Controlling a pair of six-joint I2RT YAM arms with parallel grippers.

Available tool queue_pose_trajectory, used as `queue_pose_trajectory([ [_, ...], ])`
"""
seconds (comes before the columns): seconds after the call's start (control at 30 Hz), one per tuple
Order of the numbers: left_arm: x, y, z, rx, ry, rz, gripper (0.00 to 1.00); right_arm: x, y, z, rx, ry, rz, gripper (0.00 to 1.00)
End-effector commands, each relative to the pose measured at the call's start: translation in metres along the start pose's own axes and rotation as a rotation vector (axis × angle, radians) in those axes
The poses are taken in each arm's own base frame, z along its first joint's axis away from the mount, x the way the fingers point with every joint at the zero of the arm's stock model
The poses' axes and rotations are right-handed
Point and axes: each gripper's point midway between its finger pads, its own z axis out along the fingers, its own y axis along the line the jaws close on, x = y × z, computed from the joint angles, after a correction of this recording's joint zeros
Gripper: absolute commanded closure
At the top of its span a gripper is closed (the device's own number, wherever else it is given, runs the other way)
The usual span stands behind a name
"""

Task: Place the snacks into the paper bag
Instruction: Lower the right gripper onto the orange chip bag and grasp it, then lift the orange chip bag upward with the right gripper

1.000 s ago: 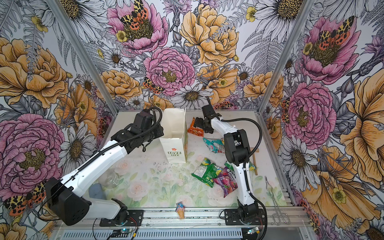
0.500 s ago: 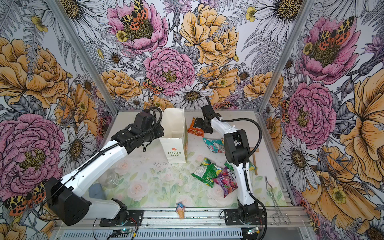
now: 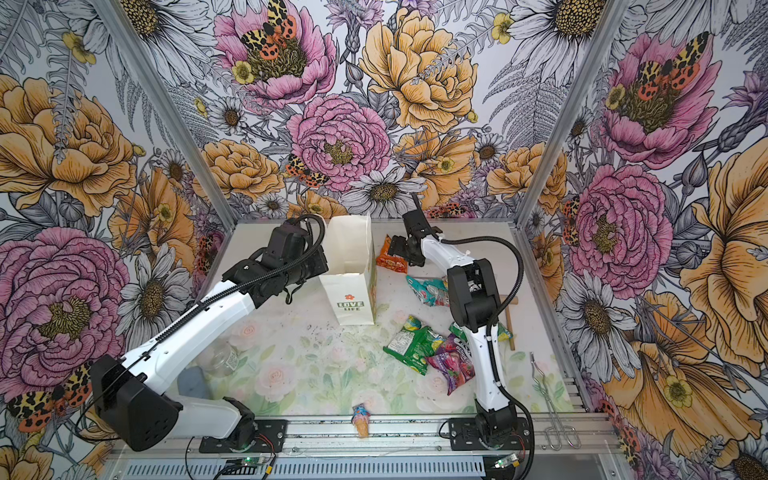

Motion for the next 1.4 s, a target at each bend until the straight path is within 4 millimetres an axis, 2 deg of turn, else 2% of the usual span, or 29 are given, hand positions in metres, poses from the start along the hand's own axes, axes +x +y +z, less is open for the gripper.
queue_pose_trajectory([
  [0.0,-0.001,-0.005,-0.004,0.024,-0.016,-0.01,1.0,-0.002,-0.001,0.007,0.013,-0.012,-0.02,0.14],
  [0.27,0.002,-0.004,-0.005,0.019,-0.015,-0.018,1.0,0.004,-0.002,0.013,0.012,0.007,-0.02,0.19],
  [0.63,0.006,-0.004,-0.007,0.013,-0.02,-0.024,1.0,0.009,-0.006,0.013,0.024,0.013,-0.043,0.37],
  [0.73,0.006,-0.004,-0.008,0.015,-0.024,-0.027,1.0,0.008,-0.006,0.01,0.024,0.01,-0.051,0.45],
  [0.83,0.006,-0.004,-0.01,0.015,-0.027,-0.028,1.0,0.007,-0.005,0.005,0.019,0.005,-0.061,0.58],
  [0.97,0.006,-0.002,-0.012,0.013,-0.033,-0.029,1.0,0.003,-0.003,-0.006,0.017,-0.014,-0.084,0.73],
  [1.17,0.005,-0.002,-0.014,0.013,-0.04,-0.03,1.0,-0.008,-0.001,-0.028,-0.011,-0.044,-0.103,0.88],
  [1.27,0.005,-0.002,-0.014,0.012,-0.039,-0.034,1.0,-0.019,0.004,-0.053,-0.033,-0.082,-0.104,0.94],
  [1.37,0.006,-0.002,-0.012,0.011,-0.033,-0.036,1.0,-0.032,0.013,-0.086,-0.063,-0.14,-0.115,0.98],
])
